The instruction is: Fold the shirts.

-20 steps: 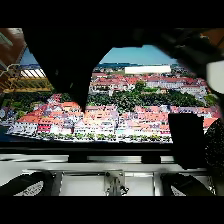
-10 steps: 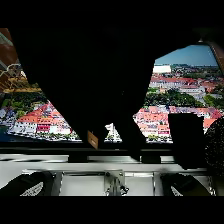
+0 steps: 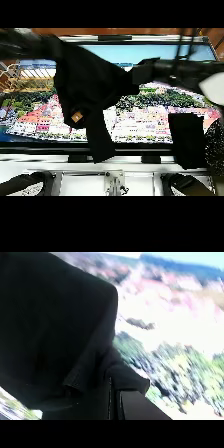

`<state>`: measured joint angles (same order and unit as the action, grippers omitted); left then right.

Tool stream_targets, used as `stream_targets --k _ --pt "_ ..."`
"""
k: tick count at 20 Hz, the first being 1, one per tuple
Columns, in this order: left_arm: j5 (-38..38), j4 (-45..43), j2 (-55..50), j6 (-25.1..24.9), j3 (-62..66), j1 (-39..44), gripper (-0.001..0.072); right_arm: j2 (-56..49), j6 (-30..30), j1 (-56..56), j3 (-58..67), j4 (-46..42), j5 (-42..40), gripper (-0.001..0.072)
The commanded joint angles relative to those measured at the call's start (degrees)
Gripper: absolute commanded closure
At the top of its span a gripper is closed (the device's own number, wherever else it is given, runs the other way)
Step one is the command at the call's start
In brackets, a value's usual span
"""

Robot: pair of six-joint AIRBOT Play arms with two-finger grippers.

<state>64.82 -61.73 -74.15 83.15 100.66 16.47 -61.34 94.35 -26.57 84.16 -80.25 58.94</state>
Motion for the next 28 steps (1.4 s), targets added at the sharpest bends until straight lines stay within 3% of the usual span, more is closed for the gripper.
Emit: stream_targets --k 1,2,3,4,5,7,11,13,14,16,17,18,22,28 --pt "1.40 0.46 -9.73 2.54 -6.82 0.26 0.0655 -11.19 3.06 -0.04 -0.02 -6.75 6.10 0.0649" --pt "1.73 2.40 -12.81 5.79 -7.72 0.31 0.0650 -14.69 4.04 -0.04 0.00 -6.45 5.55 0.0649" --pt "2.82 5.29 -15.82 6.23 -7.76 0.28 0.0536 -17.29 4.98 -0.04 0.00 -5.33 4.39 0.0649" --pt "3.74 8.31 -18.25 6.29 -7.72 0.22 0.0186 -19.15 4.94 -0.04 0.00 -3.93 3.08 0.0649" --pt "4.61 10.32 -19.58 6.25 -7.72 -0.15 -0.0008 -20.09 4.94 -0.04 0.00 -3.63 2.16 0.0649" --pt "6.73 10.32 -19.47 5.84 -7.48 -2.27 -0.0008 -20.06 4.90 0.11 0.04 -5.97 1.64 0.0649" --pt "17.84 6.91 -15.12 5.90 -6.47 -11.58 0.0011 -17.68 5.05 3.06 0.04 -7.30 4.42 0.0649" --pt "23.34 -0.42 -11.85 6.03 -7.85 -14.82 0.0162 -16.81 5.07 5.09 0.04 -7.21 6.45 0.0649" --pt "23.78 -3.41 -9.09 6.03 -11.78 -15.39 0.0165 -16.63 5.05 5.99 0.04 -7.08 7.78 0.0649" --pt "20.06 -3.93 -2.45 6.10 -24.79 -15.28 0.0145 -16.65 5.03 7.02 0.04 -7.21 10.03 0.0649" --pt "16.55 -2.47 1.36 6.27 -32.81 -14.97 0.0035 -16.65 5.01 7.21 0.04 -7.15 10.32 0.0649" --pt "12.98 -1.09 4.63 6.75 -39.91 -14.75 -0.0013 -16.65 5.01 7.21 0.04 -7.15 10.32 0.0649" --pt "0.83 4.66 12.57 7.32 -58.58 -13.55 -0.0013 -16.65 5.03 7.17 0.04 -6.12 9.88 0.0649" --pt "-13.05 8.26 8.22 8.22 -61.72 -5.92 -0.0013 -16.65 4.94 7.17 0.04 -4.22 9.81 0.0649"
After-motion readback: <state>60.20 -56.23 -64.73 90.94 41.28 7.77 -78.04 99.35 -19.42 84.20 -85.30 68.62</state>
